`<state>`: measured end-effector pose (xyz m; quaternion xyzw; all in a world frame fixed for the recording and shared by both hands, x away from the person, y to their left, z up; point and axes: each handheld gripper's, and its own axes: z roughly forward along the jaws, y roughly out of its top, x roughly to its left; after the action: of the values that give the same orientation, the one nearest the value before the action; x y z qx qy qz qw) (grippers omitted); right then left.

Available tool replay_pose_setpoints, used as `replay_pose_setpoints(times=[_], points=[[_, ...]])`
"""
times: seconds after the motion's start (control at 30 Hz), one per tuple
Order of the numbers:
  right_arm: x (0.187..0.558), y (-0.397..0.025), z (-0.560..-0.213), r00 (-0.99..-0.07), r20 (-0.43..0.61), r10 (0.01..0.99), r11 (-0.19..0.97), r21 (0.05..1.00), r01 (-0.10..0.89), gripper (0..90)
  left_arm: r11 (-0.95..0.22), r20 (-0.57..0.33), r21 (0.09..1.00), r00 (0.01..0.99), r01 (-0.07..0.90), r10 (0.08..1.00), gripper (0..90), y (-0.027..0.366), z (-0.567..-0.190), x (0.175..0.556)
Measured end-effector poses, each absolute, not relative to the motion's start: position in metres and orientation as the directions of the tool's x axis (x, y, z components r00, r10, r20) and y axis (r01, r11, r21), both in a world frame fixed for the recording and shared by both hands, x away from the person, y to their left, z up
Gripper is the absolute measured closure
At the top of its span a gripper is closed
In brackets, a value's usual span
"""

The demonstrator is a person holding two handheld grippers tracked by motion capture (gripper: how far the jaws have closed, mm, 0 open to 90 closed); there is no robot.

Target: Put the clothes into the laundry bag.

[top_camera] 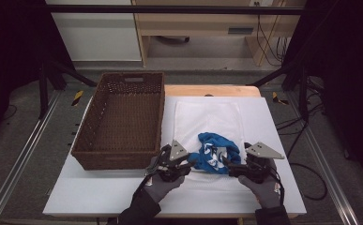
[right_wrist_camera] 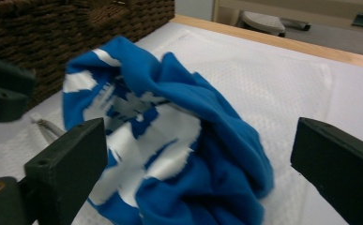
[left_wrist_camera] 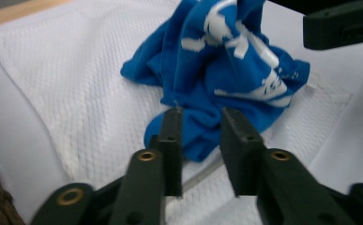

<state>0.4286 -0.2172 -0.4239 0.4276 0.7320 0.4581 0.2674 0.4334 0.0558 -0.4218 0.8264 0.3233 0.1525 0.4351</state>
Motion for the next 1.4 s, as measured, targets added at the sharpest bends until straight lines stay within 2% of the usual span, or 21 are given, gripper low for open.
replay_pose_setpoints(times=[0.17, 0.3, 0.73, 0.87, 0.93, 1.07, 1.3, 1.4], points=[[0.435, -0.199, -0.421, -0.53, -0.016, 0.848, 0.247, 0.896, 0.369, 1.6, -0.419, -0.036, 0.808, 0.745, 0.413, 0.666, 84.9, 0.064, -0.438, 0.425], [0.444, -0.187, -0.426, -0.528, -0.029, 0.849, 0.275, 0.878, 0.393, 1.4, -0.458, -0.02, 0.793, 0.769, 0.401, 0.638, 89.0, 0.065, -0.452, 0.419], [0.462, -0.168, -0.464, -0.577, 0.008, 0.817, 0.347, 0.792, 0.503, 0.7, -0.495, -0.026, 0.743, 0.758, 0.451, 0.652, 90.0, 0.063, -0.477, 0.419], [0.462, -0.163, -0.472, -0.582, -0.017, 0.813, 0.381, 0.772, 0.509, 3.5, -0.494, -0.023, 0.742, 0.755, 0.452, 0.656, 90.0, 0.062, -0.48, 0.42], [0.462, -0.16, -0.478, -0.588, -0.019, 0.808, 0.399, 0.753, 0.523, 7.4, -0.493, -0.028, 0.741, 0.754, 0.457, 0.657, 90.0, 0.063, -0.481, 0.42], [0.462, -0.161, -0.486, -0.586, 0.036, 0.81, 0.364, 0.753, 0.549, 15.2, -0.495, -0.025, 0.74, 0.753, 0.456, 0.657, 90.0, 0.063, -0.482, 0.419], [0.458, -0.163, -0.48, -0.612, 0.107, 0.784, 0.337, 0.754, 0.564, 57.6, -0.484, -0.05, 0.734, 0.749, 0.476, 0.66, 90.0, 0.064, -0.482, 0.421], [0.457, -0.167, -0.475, -0.612, 0.124, 0.781, 0.318, 0.764, 0.562, 64.8, -0.485, -0.045, 0.736, 0.749, 0.472, 0.661, 90.0, 0.064, -0.483, 0.42]])
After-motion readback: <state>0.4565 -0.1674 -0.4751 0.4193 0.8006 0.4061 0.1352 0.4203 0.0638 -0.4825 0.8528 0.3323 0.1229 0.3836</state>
